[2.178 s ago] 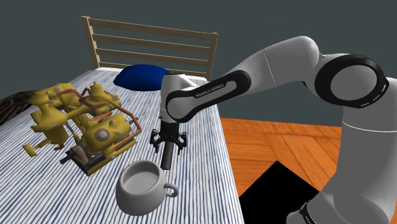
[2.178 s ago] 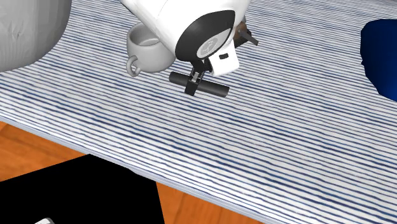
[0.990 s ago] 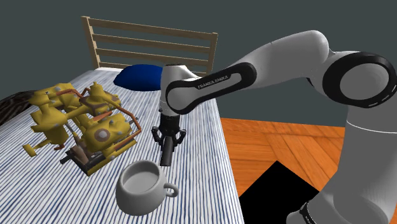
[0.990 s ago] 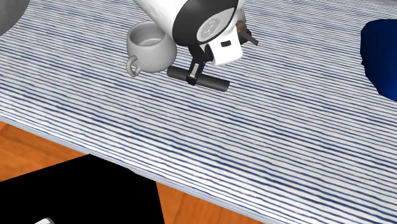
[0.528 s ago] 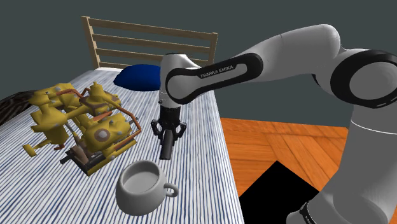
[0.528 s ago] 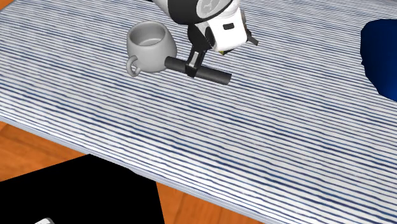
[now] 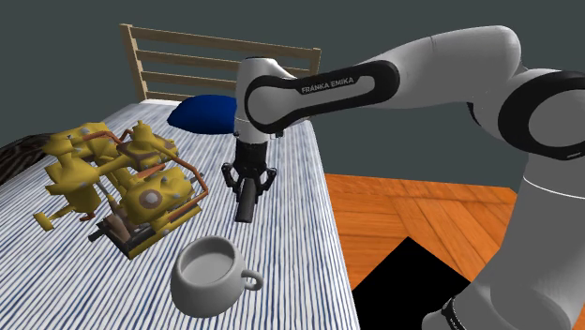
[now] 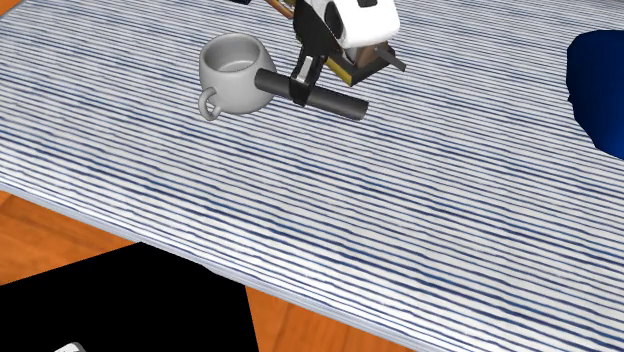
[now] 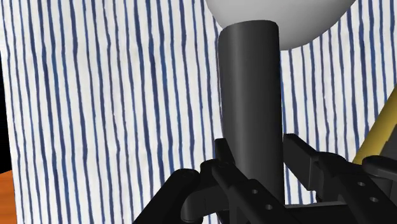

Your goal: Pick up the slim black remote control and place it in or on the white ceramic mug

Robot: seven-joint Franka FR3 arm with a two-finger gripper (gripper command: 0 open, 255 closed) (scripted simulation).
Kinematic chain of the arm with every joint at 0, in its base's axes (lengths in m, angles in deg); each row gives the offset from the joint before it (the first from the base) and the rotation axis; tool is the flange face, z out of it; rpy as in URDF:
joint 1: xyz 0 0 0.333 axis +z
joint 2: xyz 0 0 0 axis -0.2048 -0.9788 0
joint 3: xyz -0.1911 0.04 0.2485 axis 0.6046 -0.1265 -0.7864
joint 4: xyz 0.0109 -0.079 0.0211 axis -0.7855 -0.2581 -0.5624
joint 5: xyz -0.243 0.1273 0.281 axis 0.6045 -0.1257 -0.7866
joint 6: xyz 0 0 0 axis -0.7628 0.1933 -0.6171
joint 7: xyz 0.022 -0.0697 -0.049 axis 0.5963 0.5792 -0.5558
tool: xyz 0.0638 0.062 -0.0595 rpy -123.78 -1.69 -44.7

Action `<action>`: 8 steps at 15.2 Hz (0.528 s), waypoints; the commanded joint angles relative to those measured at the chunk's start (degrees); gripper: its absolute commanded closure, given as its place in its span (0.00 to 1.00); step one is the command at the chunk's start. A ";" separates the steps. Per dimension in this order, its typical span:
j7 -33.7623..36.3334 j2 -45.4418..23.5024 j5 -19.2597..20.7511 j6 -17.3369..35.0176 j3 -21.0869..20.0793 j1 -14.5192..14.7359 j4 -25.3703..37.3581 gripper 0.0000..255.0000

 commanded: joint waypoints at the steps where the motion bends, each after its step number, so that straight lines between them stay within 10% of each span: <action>1: 0.16 0.43 -0.15 -1.40 -0.09 -0.02 1.02 1.00; 8: 0.69 1.54 -0.50 -6.35 -0.30 -0.11 5.00 1.00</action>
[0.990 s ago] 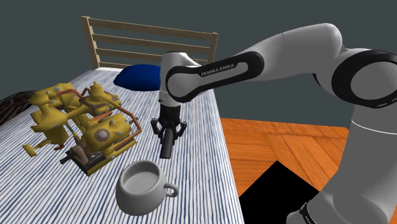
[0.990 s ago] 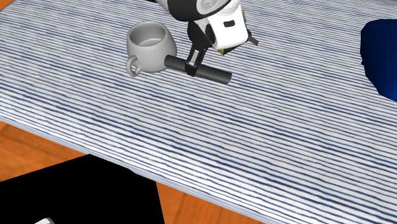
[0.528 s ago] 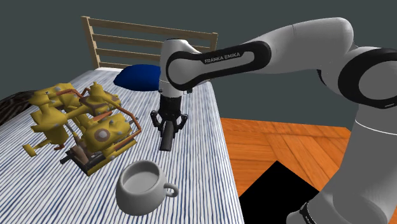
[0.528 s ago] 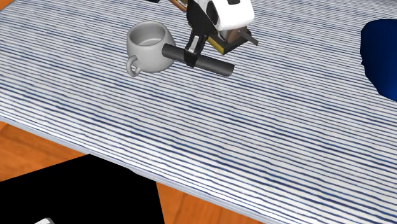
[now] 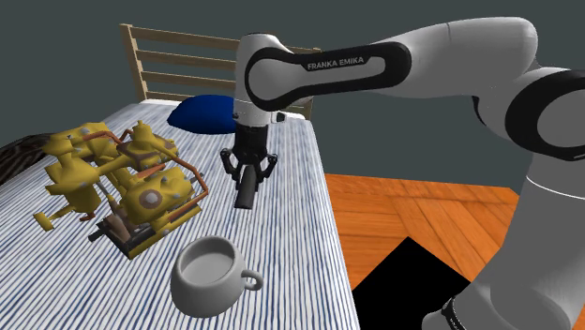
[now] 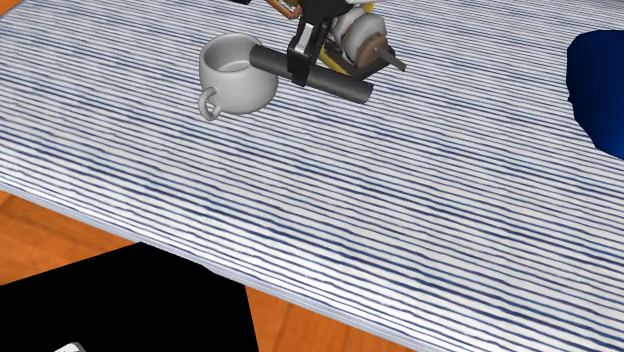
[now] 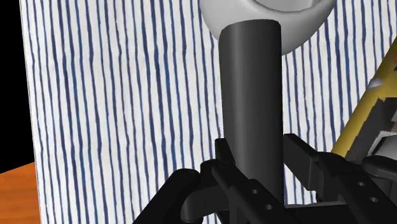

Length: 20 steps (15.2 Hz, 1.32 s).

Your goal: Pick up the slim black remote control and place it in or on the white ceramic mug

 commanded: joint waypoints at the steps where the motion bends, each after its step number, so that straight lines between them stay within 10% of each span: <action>1: 0.16 0.36 -0.13 -1.33 -0.07 -0.02 1.01 1.00; 20: 16.60 3.36 -0.92 6.82 -6.77 10.56 -6.75 1.00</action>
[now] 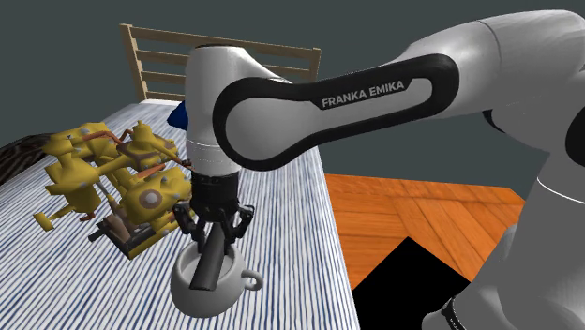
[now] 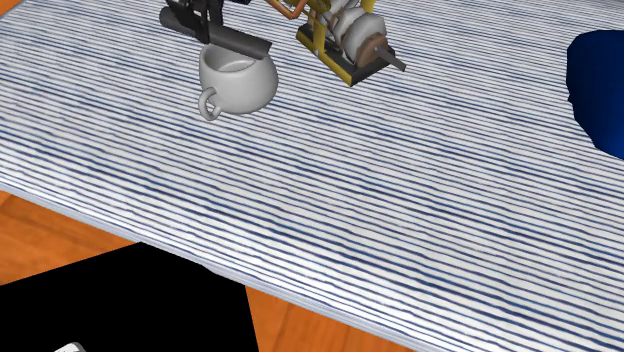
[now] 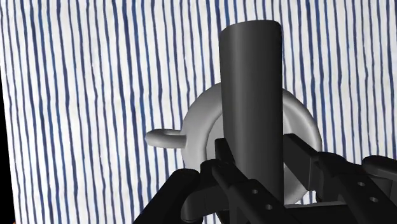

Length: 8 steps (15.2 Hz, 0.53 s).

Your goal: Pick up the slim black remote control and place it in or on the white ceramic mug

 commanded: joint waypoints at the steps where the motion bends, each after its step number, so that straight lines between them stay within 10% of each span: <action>1: 0.31 -0.56 0.29 1.46 -0.03 0.33 -0.88 1.00; 8: 0.02 -2.25 1.04 6.37 0.26 0.64 -4.37 1.00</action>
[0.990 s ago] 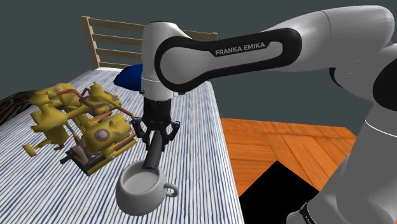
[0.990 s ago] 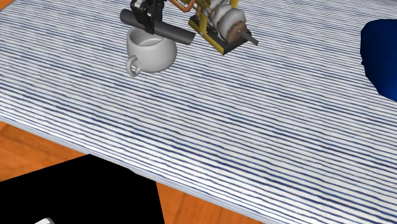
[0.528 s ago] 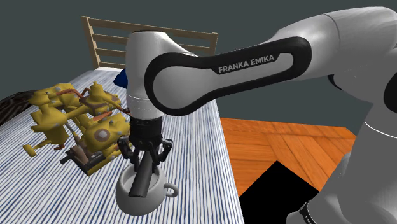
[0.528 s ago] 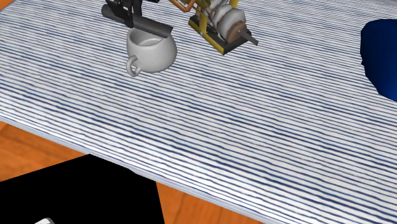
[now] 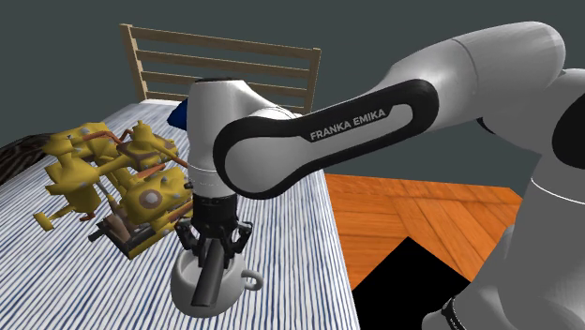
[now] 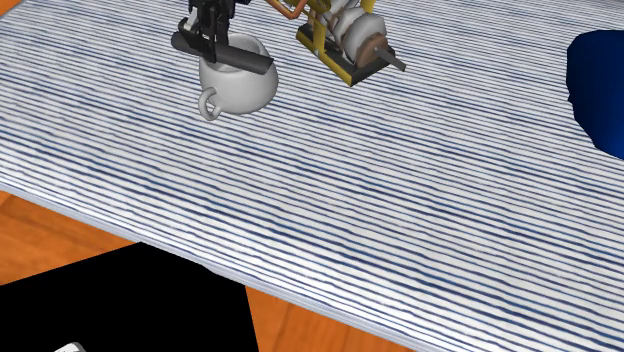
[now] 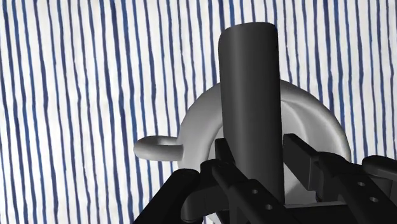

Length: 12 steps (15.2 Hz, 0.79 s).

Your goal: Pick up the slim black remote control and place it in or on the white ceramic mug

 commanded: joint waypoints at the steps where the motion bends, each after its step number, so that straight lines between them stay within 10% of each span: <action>1: -0.12 -0.41 0.17 1.34 0.09 0.05 -0.99 1.00; 8: -0.11 -0.41 0.18 1.34 0.08 0.04 -0.99 1.00; 9: -0.11 -0.48 0.21 1.38 0.10 0.05 -0.97 0.00; 12: -0.20 -0.43 0.17 1.56 0.10 0.00 -1.21 0.00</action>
